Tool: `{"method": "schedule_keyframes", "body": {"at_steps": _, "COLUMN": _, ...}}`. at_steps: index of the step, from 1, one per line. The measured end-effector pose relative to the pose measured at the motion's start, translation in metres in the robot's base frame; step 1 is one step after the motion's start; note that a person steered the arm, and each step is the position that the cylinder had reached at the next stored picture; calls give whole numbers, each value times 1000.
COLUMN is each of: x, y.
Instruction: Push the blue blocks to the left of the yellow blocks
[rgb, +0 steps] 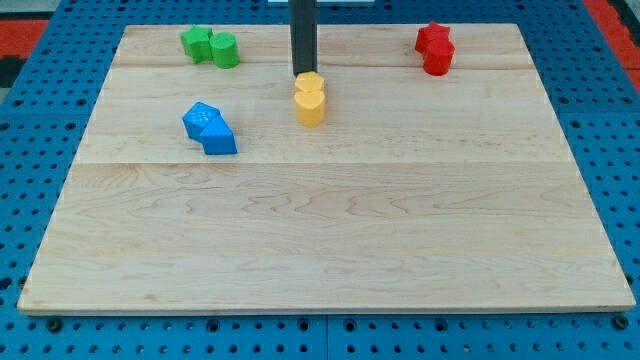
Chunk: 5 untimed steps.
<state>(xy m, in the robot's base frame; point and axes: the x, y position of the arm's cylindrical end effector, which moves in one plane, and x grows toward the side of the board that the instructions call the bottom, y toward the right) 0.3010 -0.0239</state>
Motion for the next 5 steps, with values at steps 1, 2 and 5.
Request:
{"method": "schedule_keyframes", "body": {"at_steps": 1, "x": 14, "y": 1}}
{"method": "schedule_keyframes", "body": {"at_steps": 2, "x": 43, "y": 1}}
{"method": "schedule_keyframes", "body": {"at_steps": 5, "x": 43, "y": -141}}
